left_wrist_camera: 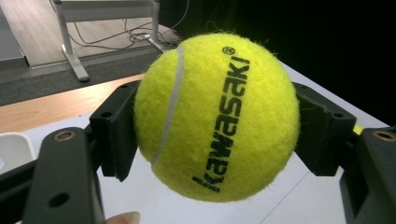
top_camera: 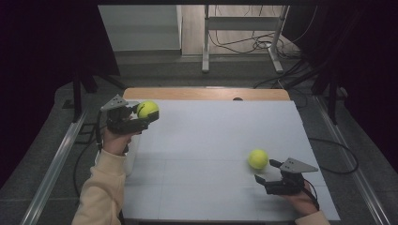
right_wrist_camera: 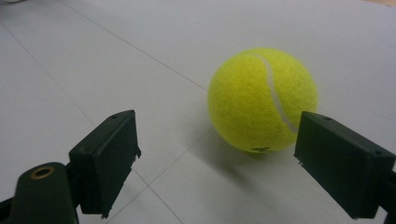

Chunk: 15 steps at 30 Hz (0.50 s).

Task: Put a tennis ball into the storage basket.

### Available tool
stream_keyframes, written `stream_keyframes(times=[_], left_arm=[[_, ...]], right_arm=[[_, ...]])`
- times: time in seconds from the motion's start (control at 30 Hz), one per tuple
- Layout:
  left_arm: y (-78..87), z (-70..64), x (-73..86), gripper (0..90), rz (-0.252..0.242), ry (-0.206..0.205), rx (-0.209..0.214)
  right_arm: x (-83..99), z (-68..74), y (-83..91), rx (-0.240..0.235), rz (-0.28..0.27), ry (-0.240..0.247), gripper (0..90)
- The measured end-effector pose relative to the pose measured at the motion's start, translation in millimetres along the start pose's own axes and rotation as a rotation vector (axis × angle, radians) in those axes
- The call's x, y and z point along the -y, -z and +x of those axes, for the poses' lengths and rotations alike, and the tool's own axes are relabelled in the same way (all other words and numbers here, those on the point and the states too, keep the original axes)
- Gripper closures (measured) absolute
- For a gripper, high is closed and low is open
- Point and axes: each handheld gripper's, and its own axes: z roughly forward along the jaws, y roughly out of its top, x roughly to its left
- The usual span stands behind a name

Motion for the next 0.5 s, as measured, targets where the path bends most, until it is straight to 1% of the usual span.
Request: stream_keyframes(times=[0.07, 0.17, 0.27, 0.3, 0.5], left_arm=[[0.9, 0.8, -0.2, 26.4, -0.002, 0.003, -0.001], [3.3, 2.3, -0.3, 26.4, -0.011, -0.002, -0.02], [4.2, 3.0, -0.4, 26.4, -0.014, -0.003, -0.021], [4.8, 3.2, -0.5, 26.4, -0.015, -0.007, -0.033], [7.3, 8.1, 0.1, 26.4, -0.019, 0.007, -0.043]], right_arm=[[0.1, -0.1, 0.0, -0.001, -0.003, -0.002, 14.0], [0.0, 0.0, 0.0, -0.002, -0.003, -0.001, 14.0], [0.0, -0.1, 0.1, -0.002, -0.003, -0.001, 14.0], [0.0, -0.1, 0.1, -0.002, -0.003, 0.0, 14.0], [0.0, 0.0, 0.0, -0.001, 0.0, 0.001, 14.0]])
